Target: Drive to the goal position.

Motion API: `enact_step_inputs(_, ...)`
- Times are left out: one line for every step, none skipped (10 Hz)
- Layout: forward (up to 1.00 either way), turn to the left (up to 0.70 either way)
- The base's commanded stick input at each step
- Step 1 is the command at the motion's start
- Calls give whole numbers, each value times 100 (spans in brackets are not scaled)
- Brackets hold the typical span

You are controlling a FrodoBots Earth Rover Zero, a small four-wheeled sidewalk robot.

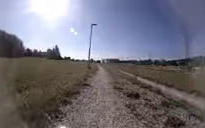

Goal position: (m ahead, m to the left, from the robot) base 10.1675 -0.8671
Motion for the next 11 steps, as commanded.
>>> enact_step_inputs(50,0)
enact_step_inputs(50,0)
enact_step_inputs(50,0)
enact_step_inputs(50,0)
enact_step_inputs(50,0)
enact_step_inputs(50,0)
enact_step_inputs(50,0)
enact_step_inputs(50,0)
enact_step_inputs(50,0)
enact_step_inputs(50,0)
enact_step_inputs(50,0)
